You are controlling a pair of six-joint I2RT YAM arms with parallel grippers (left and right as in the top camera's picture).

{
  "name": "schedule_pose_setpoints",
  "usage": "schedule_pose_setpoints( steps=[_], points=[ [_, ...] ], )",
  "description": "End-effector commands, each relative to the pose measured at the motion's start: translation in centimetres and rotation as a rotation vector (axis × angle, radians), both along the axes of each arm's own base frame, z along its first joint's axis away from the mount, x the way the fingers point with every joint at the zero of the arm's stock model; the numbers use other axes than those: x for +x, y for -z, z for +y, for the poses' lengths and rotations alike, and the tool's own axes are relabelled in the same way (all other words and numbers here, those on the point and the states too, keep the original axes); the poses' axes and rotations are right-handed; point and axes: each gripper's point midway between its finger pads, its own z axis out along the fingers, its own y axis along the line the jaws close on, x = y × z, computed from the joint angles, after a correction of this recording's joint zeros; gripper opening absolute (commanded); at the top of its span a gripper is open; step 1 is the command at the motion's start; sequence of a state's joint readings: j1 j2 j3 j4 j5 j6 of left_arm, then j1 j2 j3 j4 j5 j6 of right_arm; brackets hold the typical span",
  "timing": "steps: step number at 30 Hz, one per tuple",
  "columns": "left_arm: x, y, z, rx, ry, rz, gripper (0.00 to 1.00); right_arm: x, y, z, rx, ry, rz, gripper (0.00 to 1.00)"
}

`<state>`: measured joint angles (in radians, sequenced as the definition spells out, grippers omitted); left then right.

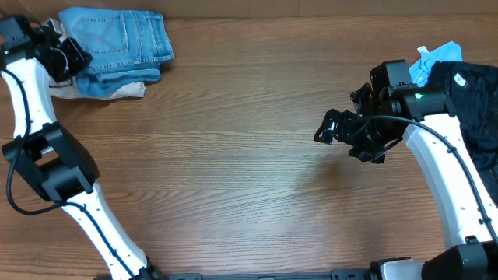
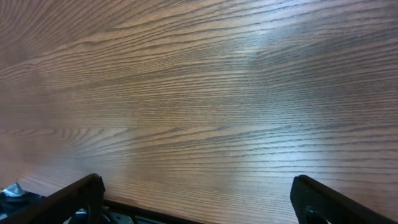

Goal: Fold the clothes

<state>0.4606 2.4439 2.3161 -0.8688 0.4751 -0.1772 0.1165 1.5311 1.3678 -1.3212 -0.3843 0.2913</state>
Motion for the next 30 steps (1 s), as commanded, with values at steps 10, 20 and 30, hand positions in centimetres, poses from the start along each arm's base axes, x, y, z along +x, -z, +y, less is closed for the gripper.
schedule_pose_setpoints(
  steps=[10,20,30],
  points=[
    [0.8,-7.4,1.3,0.169,0.036,-0.118,0.04,0.5,-0.6,-0.3,-0.008,0.004,-0.025,1.00],
    [0.6,-5.8,4.5,0.377,0.023,-0.056,0.04,0.4,-0.5,-0.3,-0.008,0.004,-0.020,1.00],
    [2.2,-1.7,7.4,0.487,-0.009,-0.025,0.07,-0.5,-0.4,-0.4,-0.012,0.004,0.015,1.00]
  ],
)
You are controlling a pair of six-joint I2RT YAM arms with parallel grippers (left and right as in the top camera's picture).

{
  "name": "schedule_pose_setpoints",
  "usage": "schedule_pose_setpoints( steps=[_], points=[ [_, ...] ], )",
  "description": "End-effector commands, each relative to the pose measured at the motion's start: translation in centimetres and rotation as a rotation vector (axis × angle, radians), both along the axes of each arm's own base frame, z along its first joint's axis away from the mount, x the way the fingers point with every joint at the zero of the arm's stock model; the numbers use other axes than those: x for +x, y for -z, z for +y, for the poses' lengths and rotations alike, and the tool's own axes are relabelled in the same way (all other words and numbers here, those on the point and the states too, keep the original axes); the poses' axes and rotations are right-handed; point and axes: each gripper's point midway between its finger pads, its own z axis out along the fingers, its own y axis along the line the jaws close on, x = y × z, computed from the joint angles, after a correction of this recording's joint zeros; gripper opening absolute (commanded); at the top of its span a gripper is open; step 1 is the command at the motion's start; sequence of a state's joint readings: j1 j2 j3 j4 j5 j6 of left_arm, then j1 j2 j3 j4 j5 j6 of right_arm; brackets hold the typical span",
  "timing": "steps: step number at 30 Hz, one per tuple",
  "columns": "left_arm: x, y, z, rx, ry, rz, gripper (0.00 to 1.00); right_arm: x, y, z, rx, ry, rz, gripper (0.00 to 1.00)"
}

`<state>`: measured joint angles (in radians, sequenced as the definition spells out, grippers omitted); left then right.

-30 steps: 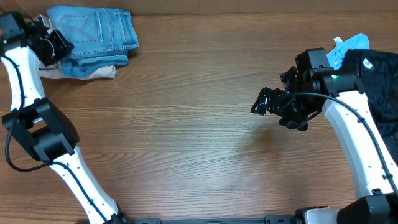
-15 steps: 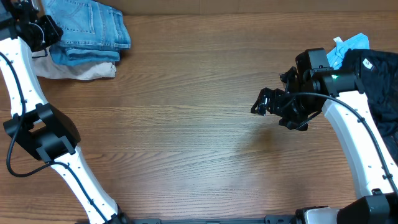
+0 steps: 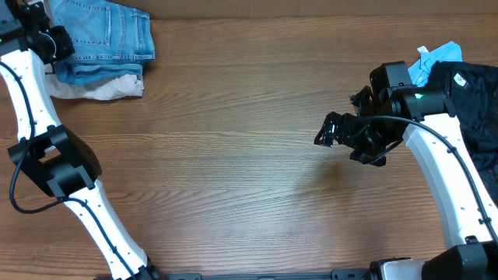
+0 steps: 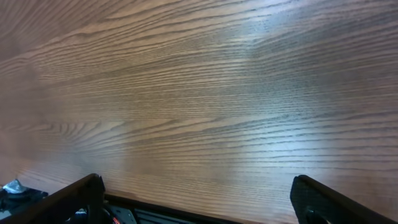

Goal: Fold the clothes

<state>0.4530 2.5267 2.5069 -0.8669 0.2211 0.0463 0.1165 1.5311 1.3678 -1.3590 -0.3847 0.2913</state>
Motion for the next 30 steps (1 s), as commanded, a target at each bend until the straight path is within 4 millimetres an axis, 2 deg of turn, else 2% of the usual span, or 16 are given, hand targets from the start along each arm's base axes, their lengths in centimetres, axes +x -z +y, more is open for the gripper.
schedule_pose_setpoints(
  steps=[1,3,4,6,9,12,15,20,22,24,25,27,28,30],
  points=[
    [0.5,-0.1,2.8,0.124,-0.047,-0.008,0.07,0.4,-0.5,-0.3,-0.008,0.004,-0.020,1.00],
    [0.5,0.1,3.3,0.151,-0.056,-0.002,0.08,0.3,-0.5,-0.3,-0.009,0.004,-0.017,1.00],
    [0.5,0.4,3.6,0.163,-0.060,0.003,0.14,0.3,-0.5,-0.3,-0.009,0.004,-0.017,1.00],
    [0.7,0.5,3.7,0.173,-0.059,0.000,0.46,0.3,-0.5,-0.3,-0.009,0.004,-0.016,1.00],
    [0.8,0.5,3.8,0.174,-0.061,-0.007,0.63,0.3,-0.5,-0.3,-0.008,0.004,-0.015,1.00],
    [0.8,-0.3,3.8,0.165,-0.078,-0.021,0.64,0.1,-0.5,-0.3,-0.010,0.004,-0.009,1.00],
    [0.6,-2.3,3.7,0.155,-0.104,-0.051,0.63,0.1,-0.5,-0.3,-0.010,0.004,-0.008,1.00],
    [0.1,-8.9,3.0,0.184,-0.110,-0.151,0.67,0.1,-0.5,-0.3,-0.010,0.003,-0.009,1.00],
    [-0.3,-12.2,2.4,0.188,-0.098,-0.211,0.63,0.1,-0.5,-0.3,-0.010,0.003,-0.010,1.00],
    [-0.4,-14.4,1.6,0.181,-0.072,-0.257,0.45,0.2,-0.5,-0.3,-0.009,0.003,-0.014,1.00],
    [-0.4,-15.1,1.3,0.177,-0.062,-0.273,0.40,0.3,-0.5,-0.3,-0.009,0.003,-0.018,1.00],
    [-0.4,-15.4,1.1,0.176,-0.056,-0.279,0.21,0.5,-0.5,-0.3,-0.008,0.003,-0.025,1.00],
    [-0.4,-15.2,1.0,0.174,-0.054,-0.275,0.04,0.5,-0.5,-0.3,-0.008,0.003,-0.026,1.00],
    [-0.1,-14.3,0.9,0.178,-0.038,-0.258,0.04,0.5,-0.5,-0.3,-0.008,0.003,-0.026,1.00]
  ],
)
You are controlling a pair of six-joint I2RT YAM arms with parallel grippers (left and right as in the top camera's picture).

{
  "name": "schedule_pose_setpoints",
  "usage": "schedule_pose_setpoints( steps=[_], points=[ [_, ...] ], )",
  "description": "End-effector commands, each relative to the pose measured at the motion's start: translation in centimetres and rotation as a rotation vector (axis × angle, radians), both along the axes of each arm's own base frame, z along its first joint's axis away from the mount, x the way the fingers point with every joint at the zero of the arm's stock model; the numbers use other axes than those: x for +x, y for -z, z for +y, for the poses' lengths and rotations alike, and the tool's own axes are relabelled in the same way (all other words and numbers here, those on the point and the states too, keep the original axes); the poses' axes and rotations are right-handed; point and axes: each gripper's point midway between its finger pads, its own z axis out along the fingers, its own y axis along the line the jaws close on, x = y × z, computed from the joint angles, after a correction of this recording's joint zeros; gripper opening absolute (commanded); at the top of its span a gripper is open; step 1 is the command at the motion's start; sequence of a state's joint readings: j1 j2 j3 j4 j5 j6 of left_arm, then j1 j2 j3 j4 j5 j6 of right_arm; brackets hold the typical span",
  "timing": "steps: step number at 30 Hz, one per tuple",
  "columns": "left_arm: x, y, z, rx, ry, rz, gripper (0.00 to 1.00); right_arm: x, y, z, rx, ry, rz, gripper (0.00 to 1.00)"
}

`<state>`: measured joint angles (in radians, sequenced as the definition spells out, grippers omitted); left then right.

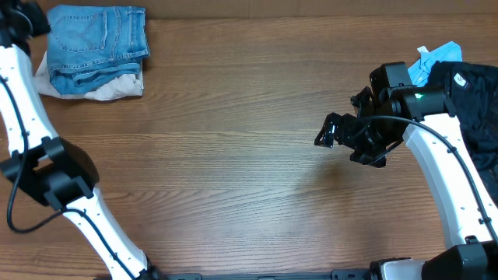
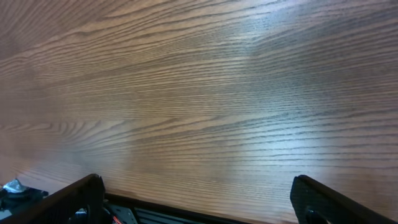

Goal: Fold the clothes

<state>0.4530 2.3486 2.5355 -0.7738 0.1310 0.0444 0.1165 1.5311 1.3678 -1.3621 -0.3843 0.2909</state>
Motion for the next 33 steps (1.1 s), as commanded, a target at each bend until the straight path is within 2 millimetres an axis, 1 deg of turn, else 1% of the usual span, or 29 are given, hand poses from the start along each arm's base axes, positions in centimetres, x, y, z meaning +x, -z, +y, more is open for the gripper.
schedule_pose_setpoints(
  steps=[1,4,5,8,12,13,14,15,17,19,21,22,23,24,26,28,31,33],
  points=[
    [0.3,-0.2,-0.7,0.002,0.037,-0.005,0.04,0.5,-0.6,-0.3,-0.007,0.003,-0.028,1.00],
    [1.2,1.7,-0.8,0.034,0.062,0.024,0.04,0.5,-0.6,-0.3,-0.008,0.003,-0.028,1.00],
    [1.4,2.5,-0.5,0.038,0.056,0.034,0.04,0.5,-0.6,-0.3,-0.008,0.002,-0.029,1.00],
    [1.9,5.6,0.5,0.043,0.020,0.083,0.04,0.6,-0.5,-0.3,-0.008,0.000,-0.030,1.00],
    [1.9,11.2,1.9,0.044,-0.031,0.182,0.04,0.5,-0.6,-0.3,-0.008,0.000,-0.029,1.00],
    [1.9,12.7,2.2,0.044,-0.043,0.210,0.04,0.5,-0.5,-0.3,-0.008,0.000,-0.028,1.00],
    [1.7,14.7,2.4,0.039,-0.053,0.247,0.04,0.5,-0.5,-0.3,-0.008,0.000,-0.028,1.00],
    [1.6,16.1,2.5,0.034,-0.055,0.274,0.04,0.5,-0.5,-0.3,-0.008,0.000,-0.028,1.00],
    [1.0,19.6,2.6,0.019,-0.064,0.343,0.04,0.5,-0.5,-0.3,-0.008,0.001,-0.028,1.00],
    [0.0,22.7,3.1,0.019,-0.092,0.420,0.04,0.5,-0.5,-0.3,-0.008,0.001,-0.027,1.00],
    [-0.9,24.3,3.4,0.028,-0.116,0.471,0.04,0.4,-0.5,-0.3,-0.008,0.001,-0.024,1.00],
    [-1.2,24.8,3.6,0.034,-0.126,0.488,0.04,0.4,-0.5,-0.3,-0.009,0.000,-0.023,1.00],
    [-1.2,24.7,3.7,0.041,-0.133,0.490,0.04,0.4,-0.5,-0.3,-0.011,0.000,-0.021,1.00],
    [-1.1,24.1,3.8,0.048,-0.137,0.481,0.04,0.4,-0.5,-0.4,-0.017,0.001,-0.021,1.00],
    [-0.8,21.9,4.1,0.066,-0.152,0.445,0.04,0.4,-0.4,-0.6,-0.028,0.002,-0.022,1.00],
    [-0.2,18.7,4.3,0.067,-0.181,0.374,0.04,0.4,-0.4,-0.6,-0.027,0.003,-0.022,1.00],
    [0.5,12.9,4.3,0.042,-0.229,0.232,0.04,0.4,-0.4,-0.6,-0.027,0.003,-0.022,1.00],
    [1.2,9.2,3.3,0.018,-0.206,0.143,0.04,0.4,-0.4,-0.6,-0.027,0.003,-0.023,1.00]
  ],
)
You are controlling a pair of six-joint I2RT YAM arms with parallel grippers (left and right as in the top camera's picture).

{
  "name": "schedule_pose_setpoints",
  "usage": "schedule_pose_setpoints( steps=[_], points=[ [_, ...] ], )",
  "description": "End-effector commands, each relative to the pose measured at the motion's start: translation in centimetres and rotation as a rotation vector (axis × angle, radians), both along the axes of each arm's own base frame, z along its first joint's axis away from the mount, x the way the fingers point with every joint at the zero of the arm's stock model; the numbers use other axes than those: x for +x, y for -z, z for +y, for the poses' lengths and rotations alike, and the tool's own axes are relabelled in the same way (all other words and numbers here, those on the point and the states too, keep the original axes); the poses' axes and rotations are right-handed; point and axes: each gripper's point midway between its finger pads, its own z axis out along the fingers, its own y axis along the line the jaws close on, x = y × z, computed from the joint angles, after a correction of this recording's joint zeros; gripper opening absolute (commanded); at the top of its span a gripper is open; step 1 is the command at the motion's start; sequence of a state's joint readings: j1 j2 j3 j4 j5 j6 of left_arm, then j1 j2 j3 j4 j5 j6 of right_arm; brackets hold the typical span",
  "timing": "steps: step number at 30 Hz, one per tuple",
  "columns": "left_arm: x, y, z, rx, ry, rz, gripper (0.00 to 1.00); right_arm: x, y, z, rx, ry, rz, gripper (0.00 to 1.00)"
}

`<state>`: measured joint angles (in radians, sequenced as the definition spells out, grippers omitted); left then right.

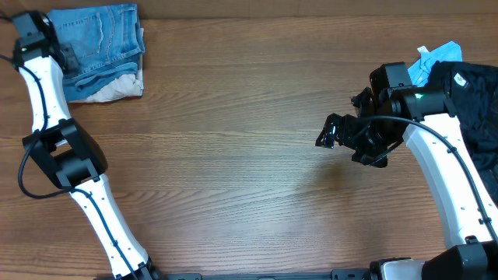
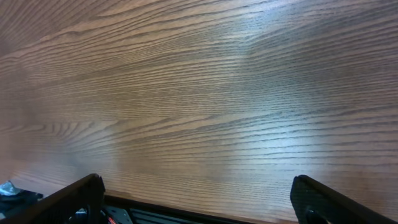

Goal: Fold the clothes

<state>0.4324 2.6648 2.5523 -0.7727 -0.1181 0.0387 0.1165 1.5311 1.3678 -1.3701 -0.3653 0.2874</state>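
Note:
Folded blue jeans [image 1: 101, 35] lie at the table's far left corner on top of a beige garment [image 1: 113, 87]. My left gripper [image 1: 65, 56] rests at the left edge of the jeans; its fingers are too small and dark to read. My right gripper [image 1: 331, 134] hovers over bare wood right of centre. In the right wrist view the right gripper [image 2: 196, 202] is open, its fingertips [image 2: 84, 196] wide apart with nothing between them.
A heap of black clothes [image 1: 475, 101] lies at the right edge, with a light blue garment [image 1: 437, 56] sticking out behind the right arm. The wooden table [image 1: 233, 155] spreads between the two piles.
My left wrist has come in from the far left corner and now sits over the left edge of the jeans. The stack has tilted slightly. My right arm has not moved.
The jeans stack first lay a little right of its present spot, with my left gripper at its left edge. A second later it sat further left and back, then squarer in the corner. It lies there now. The right gripper stayed open over bare wood throughout.

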Motion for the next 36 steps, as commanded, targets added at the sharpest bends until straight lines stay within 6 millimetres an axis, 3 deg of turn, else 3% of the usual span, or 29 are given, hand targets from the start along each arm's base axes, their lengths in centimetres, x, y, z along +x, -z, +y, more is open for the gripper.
schedule_pose_setpoints(
  steps=[1,3,5,8,10,16,19,24,27,29,31,36],
  points=[
    [0.9,-11.8,-1.2,0.007,0.000,-0.233,0.04,0.5,-0.6,-0.3,-0.007,0.004,-0.028,1.00],
    [1.5,-14.5,-3.0,-0.019,0.063,-0.296,0.04,0.6,-0.6,-0.3,-0.007,0.004,-0.031,1.00],
    [2.1,-15.7,-4.8,-0.039,0.113,-0.324,0.04,0.7,-0.6,-0.2,-0.006,0.004,-0.035,1.00],
    [2.8,-15.8,-7.5,-0.066,0.168,-0.324,0.04,0.7,-0.6,-0.2,-0.006,0.004,-0.034,1.00],
    [3.2,-14.7,-9.4,-0.084,0.194,-0.292,0.04,0.7,-0.6,-0.2,-0.006,0.004,-0.034,1.00],
    [4.6,-9.2,-15.0,-0.125,0.260,-0.171,0.04,0.7,-0.6,-0.2,-0.006,0.003,-0.034,1.00],
    [4.8,-5.3,-15.6,-0.102,0.238,-0.093,0.04,0.5,-0.5,-0.3,-0.008,0.002,-0.028,1.00],
    [3.9,2.9,-16.4,-0.133,0.230,0.068,0.04,0.4,-0.4,-0.7,-0.034,0.002,-0.024,1.00],
    [2.8,6.0,-16.4,-0.156,0.222,0.139,0.04,0.4,-0.3,-0.9,-0.047,0.004,-0.025,1.00],
    [2.4,6.3,-16.2,-0.161,0.216,0.154,0.04,0.5,-0.3,-1.0,-0.053,0.004,-0.026,1.00],
    [2.5,5.4,-15.8,-0.149,0.208,0.143,0.04,0.5,-0.2,-1.1,-0.056,0.005,-0.027,1.00],
    [3.4,-0.6,-14.7,-0.080,0.187,0.040,0.04,0.5,-0.2,-1.1,-0.057,0.005,-0.028,1.00]
  ],
)
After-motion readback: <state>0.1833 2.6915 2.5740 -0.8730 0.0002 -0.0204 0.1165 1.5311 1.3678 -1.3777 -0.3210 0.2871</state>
